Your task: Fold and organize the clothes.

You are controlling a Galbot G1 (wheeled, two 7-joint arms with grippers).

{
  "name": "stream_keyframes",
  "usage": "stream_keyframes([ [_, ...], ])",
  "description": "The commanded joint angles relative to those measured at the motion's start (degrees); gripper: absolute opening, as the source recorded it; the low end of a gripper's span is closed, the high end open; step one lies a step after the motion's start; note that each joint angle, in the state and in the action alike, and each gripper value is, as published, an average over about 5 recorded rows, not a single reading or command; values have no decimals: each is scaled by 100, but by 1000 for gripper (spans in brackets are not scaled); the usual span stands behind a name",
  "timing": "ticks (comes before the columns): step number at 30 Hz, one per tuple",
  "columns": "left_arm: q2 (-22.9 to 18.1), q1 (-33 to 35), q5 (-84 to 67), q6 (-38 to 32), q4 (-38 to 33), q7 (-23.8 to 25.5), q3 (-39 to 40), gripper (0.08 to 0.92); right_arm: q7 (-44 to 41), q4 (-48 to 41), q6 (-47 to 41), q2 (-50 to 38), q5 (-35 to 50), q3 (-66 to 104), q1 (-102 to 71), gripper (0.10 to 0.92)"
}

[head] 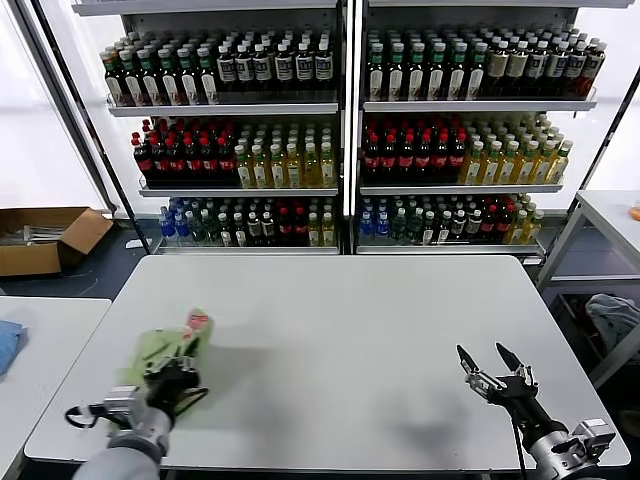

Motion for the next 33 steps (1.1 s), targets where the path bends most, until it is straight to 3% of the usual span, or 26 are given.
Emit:
stream_keyframes([
  [1,-410,-646,-1049,39,-176,-543,1535,144,38,201,-47,91,-110,-15,-82,823],
  [10,-547,-760,-1954,-75,-228,-653,1762,183,209,487,-214,234,-420,-333,-168,823],
  [17,-431,-608,-1900,-278,-417,-178,1435,382,437,572,-448,136,-577,-937,85,823],
  [23,-161,-496,-1760,-268,-508,278,480,556,729,376,-805,-51,-583,-2001,696,823],
  [27,-30,-318,-1424,-321,-487,487,-149,668,960,-83,-996,-16,-653,-3145,1331,823],
  [33,-162,84,-1213,-382,-620,508,-533,808,1043,-1006,-1208,244,-1017,-4158,2151,823],
])
